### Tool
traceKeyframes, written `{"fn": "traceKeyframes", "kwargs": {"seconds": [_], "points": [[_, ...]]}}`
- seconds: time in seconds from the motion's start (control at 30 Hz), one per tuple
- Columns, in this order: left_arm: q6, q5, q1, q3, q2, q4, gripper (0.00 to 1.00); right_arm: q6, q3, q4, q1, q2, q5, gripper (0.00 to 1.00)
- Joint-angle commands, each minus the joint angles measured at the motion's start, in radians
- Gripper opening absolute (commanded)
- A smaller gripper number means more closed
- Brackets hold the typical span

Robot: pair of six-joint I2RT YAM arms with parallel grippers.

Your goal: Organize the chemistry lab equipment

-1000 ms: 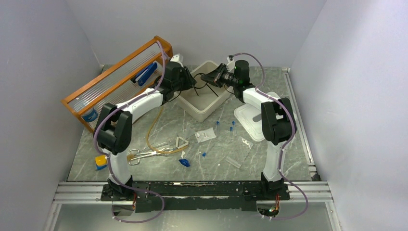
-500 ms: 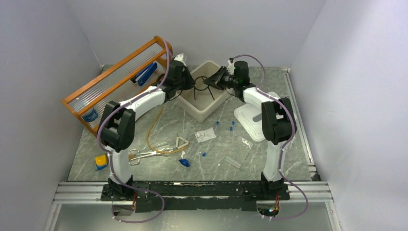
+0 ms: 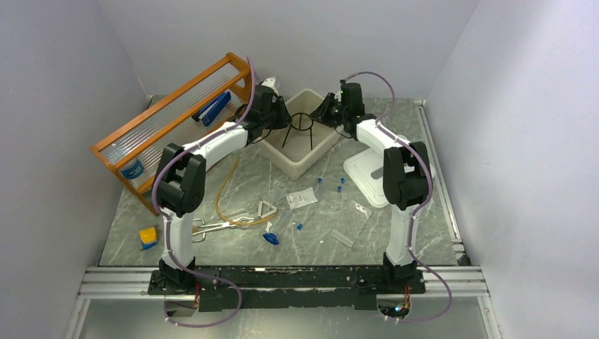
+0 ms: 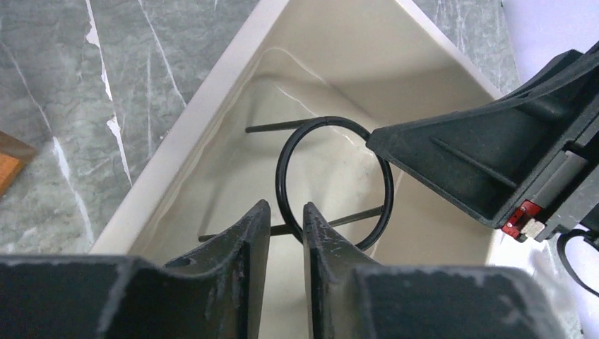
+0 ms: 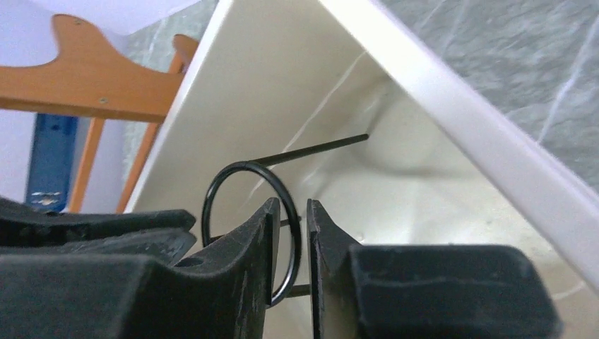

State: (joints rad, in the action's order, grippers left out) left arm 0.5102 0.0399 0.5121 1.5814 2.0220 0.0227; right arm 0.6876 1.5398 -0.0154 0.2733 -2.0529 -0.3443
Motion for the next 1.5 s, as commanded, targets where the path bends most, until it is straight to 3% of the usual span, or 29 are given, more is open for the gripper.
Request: {"fn": "traceKeyframes", "kwargs": {"seconds": [0.0, 0.13, 0.3, 0.53, 1.03, 1.2, 1.47], "points": [[-0.033, 0.007, 0.003, 0.073, 0.006, 0.02, 0.32, -0.127, 0.076, 0.11, 0.024, -0.029, 0.123, 0.24], [-0.063, -0.006, 0.003, 0.104, -0.008, 0.05, 0.44, -0.203, 0.132, 0.18, 0.056, -0.045, 0.196, 0.24], [-0.088, 0.003, 0.003, 0.104, -0.072, 0.067, 0.55, -0.258, 0.169, 0.236, 0.081, -0.052, 0.252, 0.35], [-0.11, 0.017, 0.003, 0.062, -0.208, 0.133, 0.61, -0.315, 0.181, 0.287, 0.086, -0.042, 0.238, 0.42], [-0.162, -0.08, 0.003, -0.185, -0.594, 0.345, 0.63, -0.325, 0.263, 0.342, 0.157, -0.104, 0.497, 0.19], [-0.181, -0.106, 0.003, -0.298, -0.699, 0.38, 0.64, -0.288, 0.234, 0.306, 0.16, -0.085, 0.591, 0.16], [-0.188, -0.081, 0.003, -0.362, -0.756, 0.373, 0.64, -0.357, 0.247, 0.223, 0.159, -0.131, 0.588, 0.15]]}}
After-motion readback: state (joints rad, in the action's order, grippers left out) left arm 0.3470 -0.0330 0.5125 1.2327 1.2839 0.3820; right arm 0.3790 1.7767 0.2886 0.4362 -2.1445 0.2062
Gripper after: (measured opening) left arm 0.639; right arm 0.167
